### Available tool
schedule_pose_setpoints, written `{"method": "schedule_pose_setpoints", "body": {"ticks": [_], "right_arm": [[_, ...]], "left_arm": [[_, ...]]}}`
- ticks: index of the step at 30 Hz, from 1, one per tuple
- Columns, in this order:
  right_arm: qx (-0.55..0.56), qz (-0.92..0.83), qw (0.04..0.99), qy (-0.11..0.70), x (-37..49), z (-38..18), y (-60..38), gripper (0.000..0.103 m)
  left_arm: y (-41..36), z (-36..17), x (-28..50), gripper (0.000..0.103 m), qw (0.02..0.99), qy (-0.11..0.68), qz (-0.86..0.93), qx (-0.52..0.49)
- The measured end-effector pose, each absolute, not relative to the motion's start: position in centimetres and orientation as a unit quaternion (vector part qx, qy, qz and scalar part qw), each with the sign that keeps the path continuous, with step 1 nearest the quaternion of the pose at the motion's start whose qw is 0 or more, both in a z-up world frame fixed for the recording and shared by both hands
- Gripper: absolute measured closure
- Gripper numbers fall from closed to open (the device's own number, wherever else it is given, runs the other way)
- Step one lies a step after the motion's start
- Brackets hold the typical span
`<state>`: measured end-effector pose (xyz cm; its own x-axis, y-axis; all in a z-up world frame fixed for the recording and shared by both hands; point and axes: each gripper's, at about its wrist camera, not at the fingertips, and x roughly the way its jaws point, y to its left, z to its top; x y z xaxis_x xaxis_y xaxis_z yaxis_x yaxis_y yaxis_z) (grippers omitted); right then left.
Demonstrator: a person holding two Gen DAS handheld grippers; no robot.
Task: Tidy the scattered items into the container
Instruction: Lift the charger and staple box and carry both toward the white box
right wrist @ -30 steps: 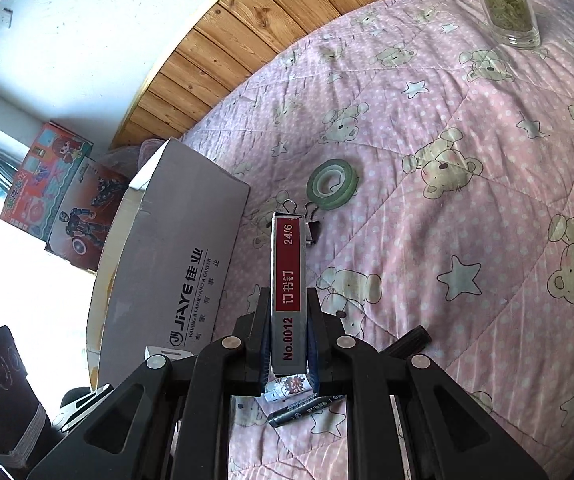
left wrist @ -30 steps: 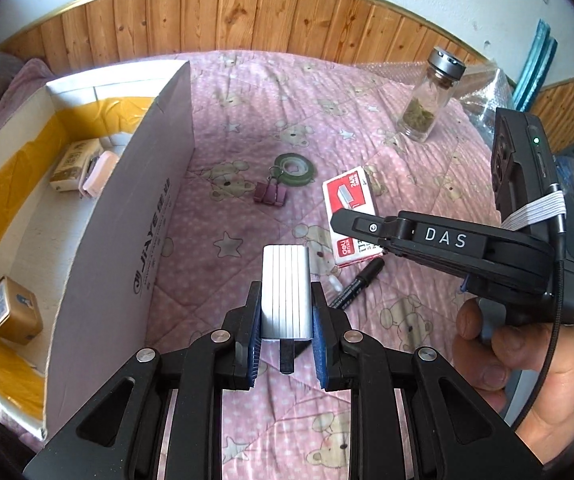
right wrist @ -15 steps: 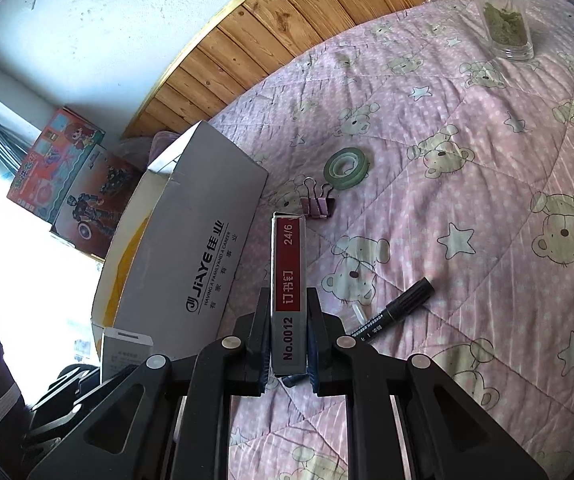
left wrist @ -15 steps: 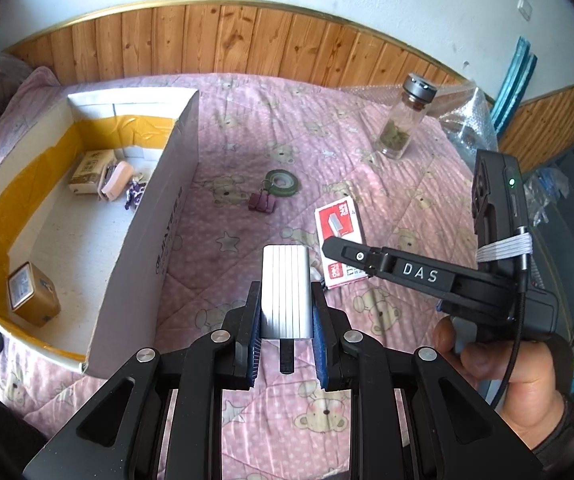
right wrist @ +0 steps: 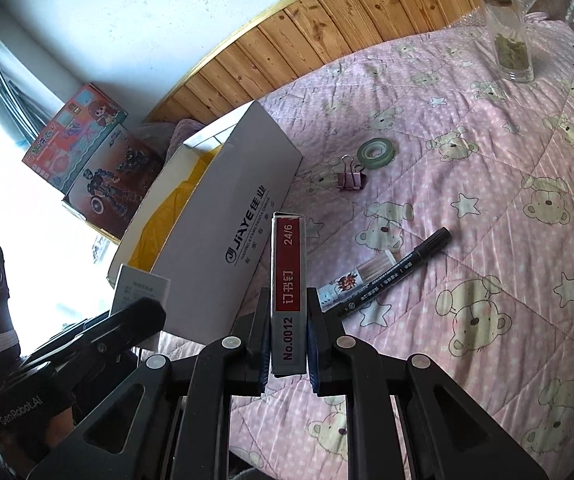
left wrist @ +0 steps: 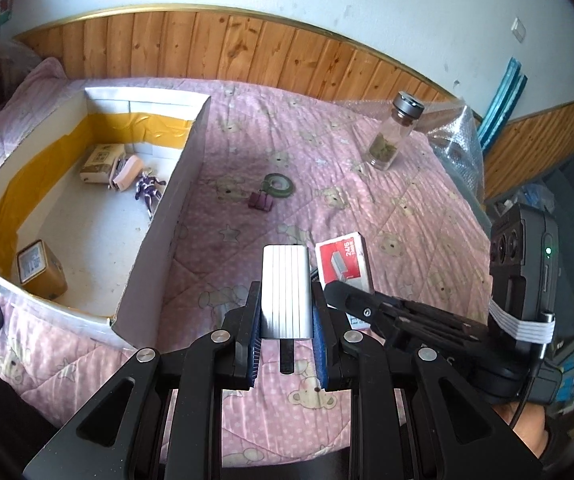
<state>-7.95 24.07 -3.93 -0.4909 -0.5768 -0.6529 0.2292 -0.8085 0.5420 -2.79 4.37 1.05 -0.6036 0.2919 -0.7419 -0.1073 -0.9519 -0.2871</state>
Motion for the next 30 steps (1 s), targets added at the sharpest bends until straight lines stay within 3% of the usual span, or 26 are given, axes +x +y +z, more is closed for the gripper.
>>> {"method": "schedule_pose_setpoints", "body": {"ticks": [30], "right_arm": [[0.416, -0.854, 0.284, -0.128, -4.8, 2.1, 18.1, 0.087]], "left_arm": [[-2.7, 2.5, -1.7, 0.081, 0.107, -0.191, 0.892, -0.395]]}}
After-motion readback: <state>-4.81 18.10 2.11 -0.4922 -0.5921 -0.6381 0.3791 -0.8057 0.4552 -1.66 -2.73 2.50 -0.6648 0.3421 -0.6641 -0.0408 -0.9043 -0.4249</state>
